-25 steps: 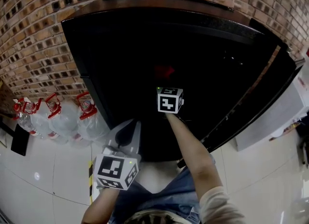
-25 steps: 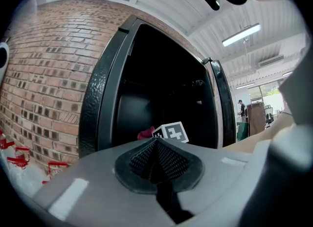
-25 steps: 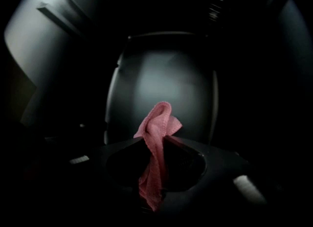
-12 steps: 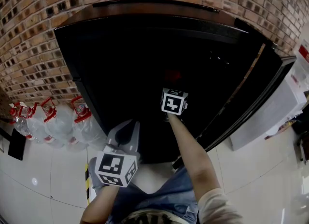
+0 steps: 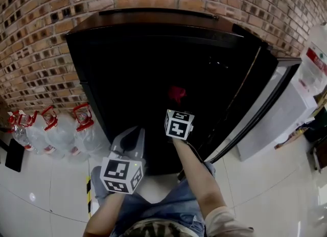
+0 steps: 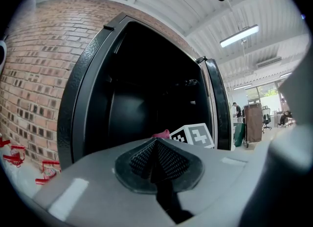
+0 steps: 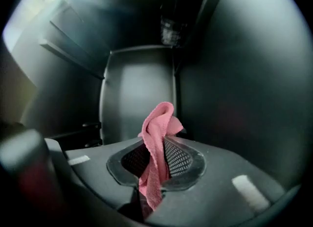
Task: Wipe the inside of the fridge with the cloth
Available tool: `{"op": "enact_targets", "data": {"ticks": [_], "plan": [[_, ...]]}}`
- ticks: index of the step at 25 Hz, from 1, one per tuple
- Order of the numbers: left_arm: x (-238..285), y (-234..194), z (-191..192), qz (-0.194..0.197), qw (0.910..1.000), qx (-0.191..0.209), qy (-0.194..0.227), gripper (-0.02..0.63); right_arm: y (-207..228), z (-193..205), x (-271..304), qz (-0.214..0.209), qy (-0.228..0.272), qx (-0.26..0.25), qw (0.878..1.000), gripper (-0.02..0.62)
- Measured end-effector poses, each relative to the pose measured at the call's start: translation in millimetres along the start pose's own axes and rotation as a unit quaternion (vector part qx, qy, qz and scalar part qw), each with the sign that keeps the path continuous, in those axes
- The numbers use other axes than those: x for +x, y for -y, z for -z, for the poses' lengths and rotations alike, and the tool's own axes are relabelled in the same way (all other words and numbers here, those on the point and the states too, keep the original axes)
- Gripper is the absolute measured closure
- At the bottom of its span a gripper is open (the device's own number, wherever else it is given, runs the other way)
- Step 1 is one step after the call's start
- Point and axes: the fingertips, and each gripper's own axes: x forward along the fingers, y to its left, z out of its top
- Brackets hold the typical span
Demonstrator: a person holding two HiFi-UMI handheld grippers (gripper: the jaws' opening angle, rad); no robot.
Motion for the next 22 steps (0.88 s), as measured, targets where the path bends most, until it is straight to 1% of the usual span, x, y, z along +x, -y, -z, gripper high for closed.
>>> {"op": "enact_targets", "data": {"ticks": [5,8,10,12,15,19,22], "plan": [[-2.2,8.3,1.6,0.002,1.0000,0.000,-0.001,0.615,6.9,6.4,-47.3,-0.004,0.025,0.002,1.000,0.526],[-1.5,14.7,4.4,-0.005,0.9999,0.015,0.001,0.615,15.0,13.1,-77.5,-0.001,0.032,0.011,0.999,0.526],[2.8,19.7,9.5,-0.004,0.9998,0.021,-0.005,0.615,16.3,11.2,-94.8,-0.002,0.043,0.008,0.999,0.526],[5.2,26.3,17.0,0.000,0.9997,0.017,-0.014,0.615,16.8,9.6,-109.9,-0.002,0.053,-0.002,0.999,0.526],[1.9,38.6,25.6,0.005,0.9996,0.017,-0.022,0.615,21.4,13.9,-127.7,-0.002,0.055,0.001,0.998,0.526],[-2.0,53.2,29.5,0.015,0.9994,0.023,-0.024,0.615,31.3,14.3,-143.0,0.003,0.059,0.007,0.998,0.526],[-8.4,57.0,32.7,0.015,0.9993,0.023,-0.025,0.615,26.9,14.1,-159.7,-0.006,0.065,0.010,0.998,0.526]]}}
